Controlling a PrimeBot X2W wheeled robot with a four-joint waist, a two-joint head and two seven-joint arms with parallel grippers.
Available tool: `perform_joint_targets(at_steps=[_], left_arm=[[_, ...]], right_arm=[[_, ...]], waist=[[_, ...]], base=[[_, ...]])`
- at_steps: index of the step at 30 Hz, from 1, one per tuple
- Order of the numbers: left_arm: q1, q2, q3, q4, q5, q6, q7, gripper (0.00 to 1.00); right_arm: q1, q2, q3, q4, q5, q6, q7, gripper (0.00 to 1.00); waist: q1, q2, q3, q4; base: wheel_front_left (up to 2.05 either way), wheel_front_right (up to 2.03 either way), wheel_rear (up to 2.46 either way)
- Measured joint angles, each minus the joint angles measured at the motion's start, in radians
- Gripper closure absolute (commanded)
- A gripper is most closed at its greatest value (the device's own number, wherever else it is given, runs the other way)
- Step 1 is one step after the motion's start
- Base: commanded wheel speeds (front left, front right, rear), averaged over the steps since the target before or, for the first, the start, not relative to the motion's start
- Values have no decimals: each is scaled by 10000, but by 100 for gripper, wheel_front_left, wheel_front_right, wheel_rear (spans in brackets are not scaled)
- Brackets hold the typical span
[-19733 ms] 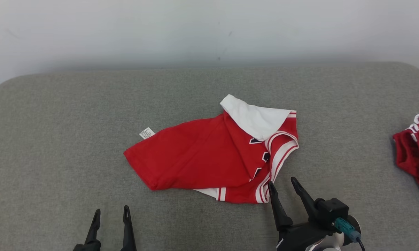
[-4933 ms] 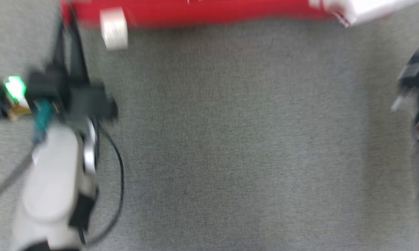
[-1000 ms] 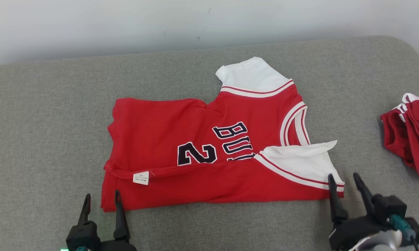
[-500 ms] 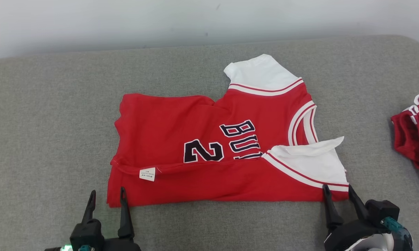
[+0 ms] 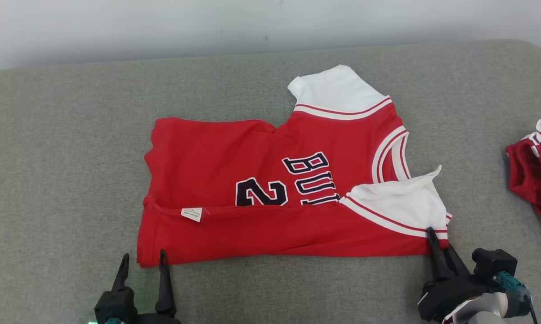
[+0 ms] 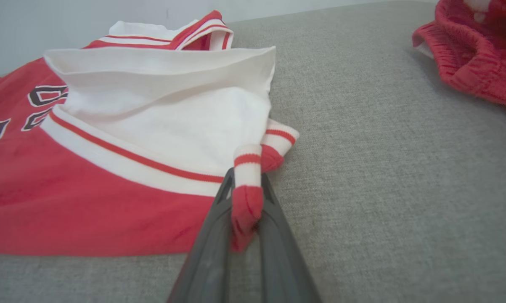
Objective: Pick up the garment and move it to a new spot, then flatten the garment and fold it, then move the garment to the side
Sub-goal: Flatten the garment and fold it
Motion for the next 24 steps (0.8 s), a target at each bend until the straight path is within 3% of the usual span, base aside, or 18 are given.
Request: perform_joint_targets(at_steps=[10,11,12,13,24], left_arm=[[-485,0,-61,953,-456,107,0,0],[-518,0,-73,1037,-508,102,-2,15],[-555,2,-96,1118,-533,86,-4,74],[-602,6,-111,1189,-531,86,-6,100],[-419,-15,142,865,-600,102,0,100]], right_arm=[[-47,-163,314,-570,255,0,4,100],[-55,-180,337,-598,259,0,4,100],[-58,-190,359,-629,263,0,4,100],[-58,-196,372,-652,280,0,4,100],[4,-182,382,-694,359,0,4,100]], waist=[[1,0,299,-263],[1,1,327,-288],[1,0,350,-309],[1,0,368,-329],[1,0,97,-330]], base=[[0,0,0],[0,0,0],[0,0,0],[0,0,0],[0,0,0]])
